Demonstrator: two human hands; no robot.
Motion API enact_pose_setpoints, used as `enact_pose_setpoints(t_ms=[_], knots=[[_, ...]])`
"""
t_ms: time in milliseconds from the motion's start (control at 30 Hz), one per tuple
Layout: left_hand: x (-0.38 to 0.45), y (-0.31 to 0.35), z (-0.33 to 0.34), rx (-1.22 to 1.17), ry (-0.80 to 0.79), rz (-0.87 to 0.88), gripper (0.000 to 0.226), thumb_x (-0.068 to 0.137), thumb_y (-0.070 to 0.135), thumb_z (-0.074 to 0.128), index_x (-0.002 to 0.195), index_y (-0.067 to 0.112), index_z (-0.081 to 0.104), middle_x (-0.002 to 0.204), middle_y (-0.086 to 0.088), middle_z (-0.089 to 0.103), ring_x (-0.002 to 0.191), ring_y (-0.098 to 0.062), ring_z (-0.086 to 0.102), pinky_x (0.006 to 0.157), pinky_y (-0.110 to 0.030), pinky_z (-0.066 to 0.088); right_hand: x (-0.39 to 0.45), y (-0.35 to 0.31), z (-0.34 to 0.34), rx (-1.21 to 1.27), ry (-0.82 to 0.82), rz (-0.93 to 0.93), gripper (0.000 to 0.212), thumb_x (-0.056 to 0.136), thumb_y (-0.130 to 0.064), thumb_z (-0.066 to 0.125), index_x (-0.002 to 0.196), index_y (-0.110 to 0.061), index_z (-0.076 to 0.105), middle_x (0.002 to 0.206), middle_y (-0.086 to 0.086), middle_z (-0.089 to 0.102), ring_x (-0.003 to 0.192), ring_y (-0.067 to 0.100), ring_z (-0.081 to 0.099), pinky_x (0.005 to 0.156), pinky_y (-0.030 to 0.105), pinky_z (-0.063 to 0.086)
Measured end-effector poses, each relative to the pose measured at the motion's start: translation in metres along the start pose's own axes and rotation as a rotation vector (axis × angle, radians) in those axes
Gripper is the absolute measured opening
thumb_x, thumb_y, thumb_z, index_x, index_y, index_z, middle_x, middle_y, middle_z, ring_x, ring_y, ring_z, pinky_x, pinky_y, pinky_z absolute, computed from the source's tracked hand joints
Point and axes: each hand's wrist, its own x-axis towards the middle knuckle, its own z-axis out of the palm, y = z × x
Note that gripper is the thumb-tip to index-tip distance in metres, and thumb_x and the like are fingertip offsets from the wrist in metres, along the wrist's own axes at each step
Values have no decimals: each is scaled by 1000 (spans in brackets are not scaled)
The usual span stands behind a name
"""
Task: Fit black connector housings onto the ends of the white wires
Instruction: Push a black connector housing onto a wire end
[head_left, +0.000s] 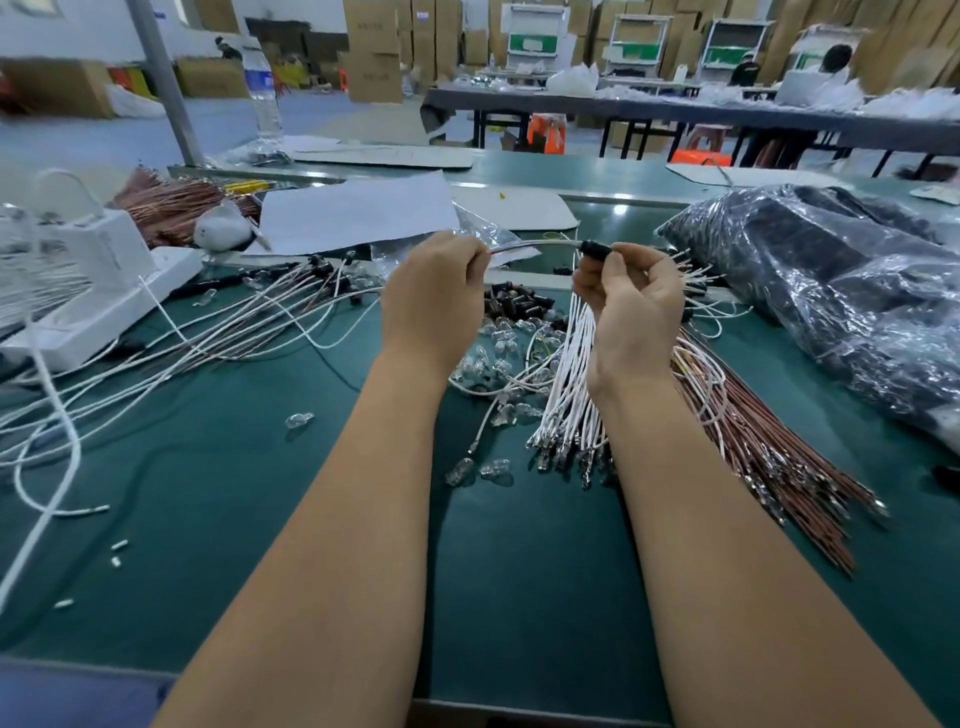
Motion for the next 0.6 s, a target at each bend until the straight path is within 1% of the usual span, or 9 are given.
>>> enact_pose_setpoints(t_ms=[67, 133, 200, 267, 300, 400, 467, 533, 600], knots=[[4, -5, -10, -7, 37, -54, 22, 99, 20, 50, 101, 10, 70, 92, -5, 68, 78, -18, 54, 63, -29, 39, -5, 2, -1, -106, -81, 19, 12, 97, -2, 49, 96, -12, 56, 89, 10, 66, 74, 12, 66, 73, 23, 55], [12, -10, -25, 36, 116, -96, 21, 98, 20, 52, 100, 11, 71, 89, -5, 68, 75, -15, 50, 60, -26, 33, -7, 2, 0, -190, -147, 36, 11, 96, -4, 51, 98, -14, 57, 89, 9, 68, 75, 12, 67, 73, 24, 56], [23, -13, -42, 73, 174, -121, 20, 96, 17, 52, 90, 13, 71, 85, -9, 67, 74, -22, 54, 57, -31, 35, -7, 1, 1, -248, -197, 38, 11, 96, -5, 52, 99, -14, 57, 87, 9, 68, 77, 14, 66, 72, 24, 56], [35, -16, -62, 122, 240, -99, 21, 94, 15, 51, 80, 14, 67, 83, -13, 67, 77, -28, 59, 60, -37, 43, -7, -1, 2, -301, -230, 22, 11, 95, -6, 52, 97, -16, 57, 85, 9, 68, 75, 14, 65, 67, 21, 53], [41, -19, -72, 148, 301, -82, 22, 94, 16, 51, 82, 13, 69, 85, -12, 69, 79, -28, 61, 62, -35, 45, -6, -1, 3, -317, -240, 16, 12, 95, -6, 52, 96, -16, 57, 84, 9, 67, 73, 14, 64, 66, 20, 52], [56, -38, -103, 267, 507, -54, 24, 96, 23, 52, 101, 13, 73, 94, -9, 72, 87, -27, 64, 66, -27, 41, -6, -1, 4, -363, -256, 8, 15, 94, -5, 52, 90, -18, 57, 80, 7, 66, 70, 14, 62, 62, 19, 51], [64, -56, -114, 346, 575, -53, 24, 95, 25, 54, 105, 14, 73, 95, -9, 72, 89, -30, 61, 71, -34, 45, -5, 0, 5, -417, -275, 6, 16, 95, -5, 52, 88, -19, 58, 78, 5, 65, 70, 14, 61, 61, 18, 51], [66, -73, -113, 435, 523, -42, 22, 94, 19, 54, 98, 14, 74, 88, -12, 71, 83, -32, 56, 71, -38, 44, -5, 3, 5, -499, -293, -14, 16, 95, -6, 52, 88, -19, 59, 79, 5, 66, 72, 16, 62, 64, 24, 54], [53, -91, -99, 569, 298, -32, 24, 90, 8, 51, 89, 12, 75, 78, -14, 66, 74, -29, 47, 67, -37, 37, -5, 4, 4, -590, -298, -57, 19, 95, -7, 52, 85, -21, 59, 81, 7, 66, 76, 22, 64, 72, 38, 57]])
